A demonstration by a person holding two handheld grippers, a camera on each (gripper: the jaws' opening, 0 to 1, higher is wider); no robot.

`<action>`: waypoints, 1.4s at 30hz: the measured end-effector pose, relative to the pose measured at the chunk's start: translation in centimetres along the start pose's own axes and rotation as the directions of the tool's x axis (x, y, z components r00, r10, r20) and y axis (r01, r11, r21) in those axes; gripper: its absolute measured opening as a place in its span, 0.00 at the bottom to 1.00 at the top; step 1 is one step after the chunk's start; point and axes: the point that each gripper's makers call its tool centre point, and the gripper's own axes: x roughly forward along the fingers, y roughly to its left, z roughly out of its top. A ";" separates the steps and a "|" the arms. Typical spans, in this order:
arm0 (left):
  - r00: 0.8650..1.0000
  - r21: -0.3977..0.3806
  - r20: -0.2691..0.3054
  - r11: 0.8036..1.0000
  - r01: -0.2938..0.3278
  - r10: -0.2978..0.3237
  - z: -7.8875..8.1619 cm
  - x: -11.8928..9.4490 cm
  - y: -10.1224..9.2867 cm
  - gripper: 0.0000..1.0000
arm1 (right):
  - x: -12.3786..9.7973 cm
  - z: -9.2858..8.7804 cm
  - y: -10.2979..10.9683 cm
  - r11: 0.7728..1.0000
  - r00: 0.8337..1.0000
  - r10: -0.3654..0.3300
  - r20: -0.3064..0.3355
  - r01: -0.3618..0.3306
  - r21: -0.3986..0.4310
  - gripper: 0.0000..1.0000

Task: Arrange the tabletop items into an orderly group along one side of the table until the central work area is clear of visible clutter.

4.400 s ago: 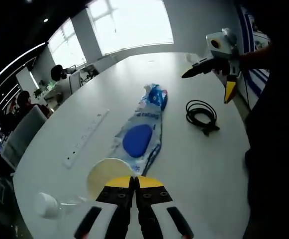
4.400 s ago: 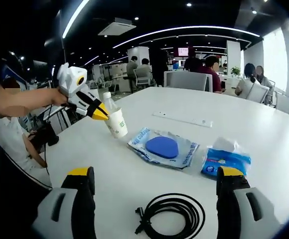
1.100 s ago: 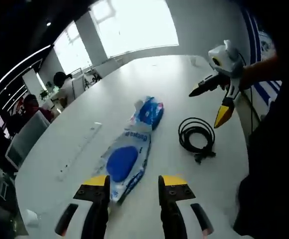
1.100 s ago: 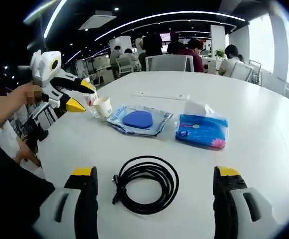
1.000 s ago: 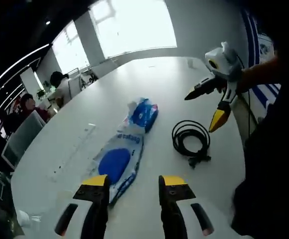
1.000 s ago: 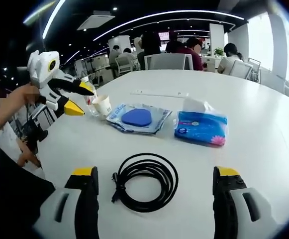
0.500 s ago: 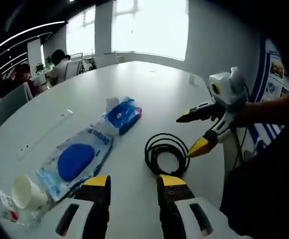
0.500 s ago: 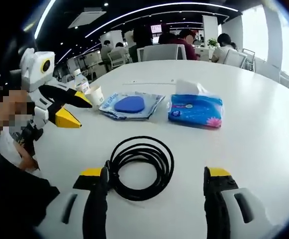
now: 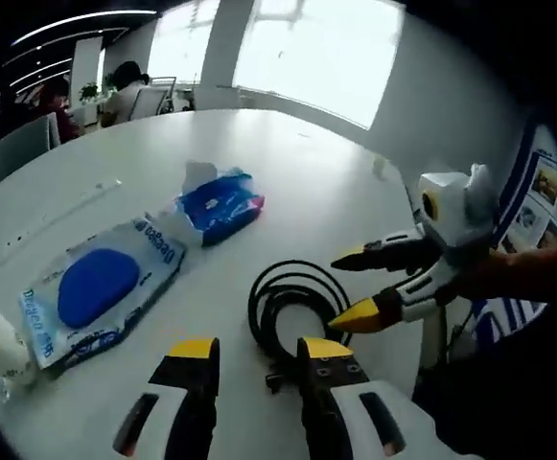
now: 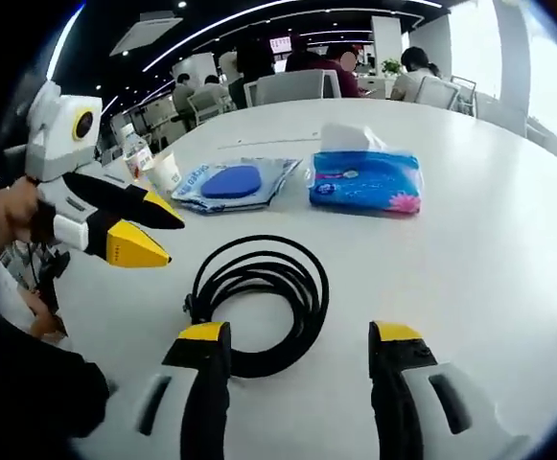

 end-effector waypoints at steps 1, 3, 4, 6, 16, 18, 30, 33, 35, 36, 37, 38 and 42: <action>1.000 -0.008 0.001 1.000 -0.002 0.002 0.0 0.1 0.0 0.29 | 0.0 -0.1 0.0 1.000 1.000 -0.005 -0.005 0.005 -0.007 0.52; 1.000 -0.021 0.002 1.000 -0.003 0.003 0.0 0.4 -0.1 0.28 | 0.1 -0.3 0.0 1.000 1.000 -0.015 -0.015 0.014 -0.027 0.49; 1.000 -0.025 -0.001 1.000 -0.003 0.003 -0.1 0.5 -0.2 0.28 | 0.2 -0.3 -0.1 1.000 1.000 -0.016 -0.014 0.016 -0.027 0.47; 1.000 -0.028 -0.012 1.000 -0.001 0.000 -0.3 0.9 -0.3 0.27 | 0.3 -0.3 -0.1 0.999 1.000 -0.018 -0.020 0.017 -0.031 0.43; 0.998 -0.038 -0.056 0.999 -0.011 0.009 -1.9 2.6 -0.6 0.24 | 1.4 -0.7 0.4 0.999 0.999 -0.036 -0.036 0.034 -0.039 0.38; 0.998 -0.040 -0.065 0.999 -0.008 0.005 -2.2 2.8 -0.7 0.23 | 1.4 -1.0 0.5 0.999 0.998 -0.036 -0.050 0.035 -0.039 0.34; 0.994 -0.078 -0.110 0.997 0.020 -0.028 -3.1 3.2 -0.9 0.17 | 1.7 -1.3 0.7 0.998 0.996 -0.047 -0.075 0.044 -0.045 0.27; 0.993 -0.077 -0.115 0.997 0.021 -0.030 -3.2 3.3 -1.0 0.14 | 1.8 -1.3 0.7 0.998 0.996 -0.051 -0.077 0.047 -0.053 0.25; 0.992 -0.064 -0.120 0.997 0.039 -0.046 -3.1 3.4 -1.5 0.10 | 1.9 -1.3 0.5 0.997 0.995 -0.059 -0.079 0.055 -0.056 0.22; 0.992 -0.060 -0.123 0.998 0.032 -0.039 -3.1 3.4 -1.4 0.10 | 1.9 -1.4 0.5 0.997 0.995 -0.063 -0.079 0.058 -0.059 0.20; 0.992 -0.056 -0.125 0.998 0.025 -0.031 -3.1 3.5 -1.3 0.10 | 1.9 -1.4 0.4 0.996 0.995 -0.066 -0.079 0.061 -0.062 0.19; 0.992 -0.057 -0.122 0.998 0.028 -0.035 -3.1 3.4 -1.3 0.09 | 1.8 -1.4 0.4 0.997 0.995 -0.065 -0.080 0.061 -0.046 0.18; 0.992 -0.096 -0.117 0.995 0.037 -0.048 -3.0 3.2 -1.1 0.07 | 1.6 -1.5 0.0 0.998 0.995 -0.067 -0.074 0.067 0.005 0.13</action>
